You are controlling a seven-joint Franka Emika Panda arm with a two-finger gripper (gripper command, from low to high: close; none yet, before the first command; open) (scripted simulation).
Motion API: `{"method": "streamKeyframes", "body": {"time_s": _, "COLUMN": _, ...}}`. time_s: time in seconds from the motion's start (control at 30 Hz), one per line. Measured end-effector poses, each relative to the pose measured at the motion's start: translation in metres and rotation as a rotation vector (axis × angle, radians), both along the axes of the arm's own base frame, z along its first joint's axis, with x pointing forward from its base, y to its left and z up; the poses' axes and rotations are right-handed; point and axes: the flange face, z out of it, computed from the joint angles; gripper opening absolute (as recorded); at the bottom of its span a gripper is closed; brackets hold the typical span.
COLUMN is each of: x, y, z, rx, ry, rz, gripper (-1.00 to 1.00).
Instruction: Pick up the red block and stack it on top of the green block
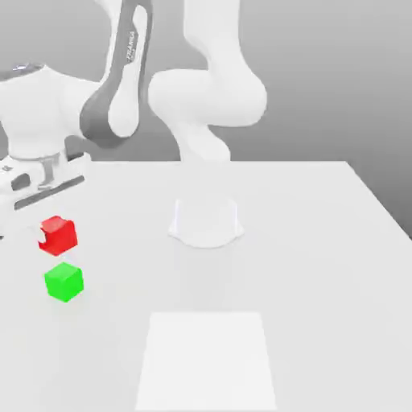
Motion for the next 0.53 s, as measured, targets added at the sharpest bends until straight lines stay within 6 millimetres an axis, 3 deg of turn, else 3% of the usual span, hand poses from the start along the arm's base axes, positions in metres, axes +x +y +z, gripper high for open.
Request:
{"method": "streamKeyframes", "body": {"time_s": 0.3, "x": 0.006, "y": 0.000, "z": -0.028, "rx": 0.020, "ry": -0.015, "rz": 0.008, "gripper": -1.00}}
{"method": "streamKeyframes", "body": {"time_s": 0.53, "x": -0.002, "y": -0.001, "z": -0.054, "rx": -0.008, "ry": -0.002, "rz": -0.002, "gripper": -1.00}}
